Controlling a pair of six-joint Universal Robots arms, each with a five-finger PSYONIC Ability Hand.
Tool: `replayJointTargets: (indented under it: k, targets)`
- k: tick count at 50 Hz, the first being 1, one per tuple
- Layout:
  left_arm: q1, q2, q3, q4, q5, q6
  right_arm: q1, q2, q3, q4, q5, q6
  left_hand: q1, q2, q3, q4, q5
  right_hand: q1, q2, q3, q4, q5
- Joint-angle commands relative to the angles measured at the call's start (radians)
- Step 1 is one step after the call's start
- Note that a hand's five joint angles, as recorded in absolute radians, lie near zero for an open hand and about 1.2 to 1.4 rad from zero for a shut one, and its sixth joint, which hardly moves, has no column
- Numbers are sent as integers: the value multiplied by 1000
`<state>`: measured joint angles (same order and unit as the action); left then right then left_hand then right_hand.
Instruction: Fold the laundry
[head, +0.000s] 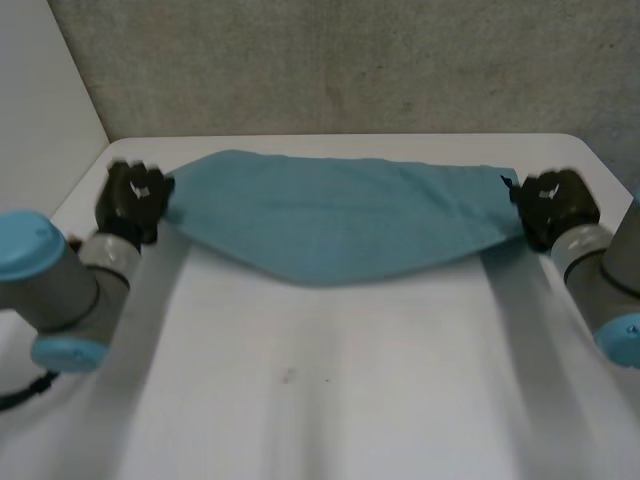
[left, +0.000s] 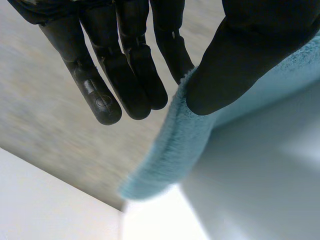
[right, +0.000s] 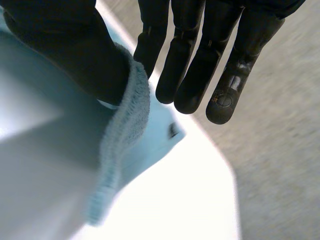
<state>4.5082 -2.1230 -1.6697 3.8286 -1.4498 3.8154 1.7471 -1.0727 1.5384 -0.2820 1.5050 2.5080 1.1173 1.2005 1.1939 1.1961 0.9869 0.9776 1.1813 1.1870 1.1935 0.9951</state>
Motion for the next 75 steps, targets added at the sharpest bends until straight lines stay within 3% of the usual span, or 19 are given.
replayJointTargets:
  k: [1, 6, 8, 9, 11, 14, 18, 26, 37, 48, 58, 59, 60, 61, 62, 63, 69, 71, 75]
  targets:
    - [2, 78, -154, -12, -1, 4, -5, -59, 85, 58, 9, -24, 279, 196, 202, 200, 235, 419, 215, 209, 203, 227]
    - [28, 261, -286, -119, 0, 20, -11, -262, 143, 247, -5, -84, 279, 196, 202, 200, 235, 419, 215, 209, 203, 227]
    - [58, 362, -344, -277, 0, 64, -61, -334, 170, 399, -11, -159, 279, 196, 202, 200, 235, 419, 215, 209, 203, 227]
    - [58, 362, -344, -277, 0, 64, -61, -334, 170, 400, -11, -159, 279, 196, 202, 200, 235, 419, 215, 209, 203, 227]
    - [89, 454, -372, -487, 0, 130, -136, -383, 216, 562, -28, -304, 279, 196, 202, 200, 235, 419, 215, 209, 203, 227]
    - [115, 495, -375, -679, 5, 168, -207, -403, 261, 689, -43, -469, 279, 196, 202, 200, 235, 419, 215, 209, 203, 227]
    - [118, 499, -357, -756, 31, 170, -259, -404, 272, 719, -63, -551, 279, 196, 202, 200, 235, 419, 215, 209, 203, 227]
    - [108, 385, -246, -581, 80, 174, -259, -329, 197, 552, -81, -480, 279, 196, 202, 200, 235, 419, 215, 209, 203, 227]
    - [-21, -22, 181, -304, 52, 181, -80, 28, -125, 241, -19, -373, 279, 196, 202, 200, 235, 419, 215, 209, 203, 227]
    - [-47, -319, 559, -293, 3, 184, -24, 299, -371, -55, 24, -377, 279, 196, 202, 200, 235, 419, 215, 209, 203, 227]
    - [-47, -416, 689, -284, 6, 182, -9, 433, -486, -72, 61, -373, 279, 196, 202, 200, 235, 419, 215, 209, 203, 227]
    - [-47, -416, 689, -284, 6, 182, -6, 436, -494, -75, 64, -371, 279, 196, 202, 200, 235, 367, 164, 158, 151, 175]
    - [-49, -419, 683, -271, 11, 182, -3, 436, -494, -75, 69, -367, 279, 196, 202, 200, 235, -371, -575, -581, -587, -563]
    - [-55, -417, 670, -242, 12, 182, -3, 436, -494, -75, 69, -367, -316, -400, -393, -395, -361, -379, -582, -588, -595, -571]
    - [-55, -417, 670, -242, 13, 182, -1, 436, -494, -75, 79, -357, -322, -406, -399, -401, -367, -803, -1007, -1012, -1019, -995]
    - [-66, -413, 647, -209, 17, 182, -1, 436, -486, -75, 95, -336, -912, -996, -989, -991, -957, -803, -1007, -1012, -1019, -995]
    - [-98, -348, 538, -32, 14, 181, 2, 353, -429, -68, 116, -196, -942, -1025, -1019, -1021, -986, -803, -1007, -1012, -1019, -995]
    - [-98, -325, 509, -9, 13, 179, -9, 210, -347, -63, 106, -77, -942, -1025, -1019, -1021, -986, -803, -1007, -1012, -1019, -995]
    - [-106, -235, 418, 6, 2, 178, -11, 91, -259, -60, 87, 26, -942, -1025, -1019, -1021, -986, -803, -1007, -1012, -1019, -995]
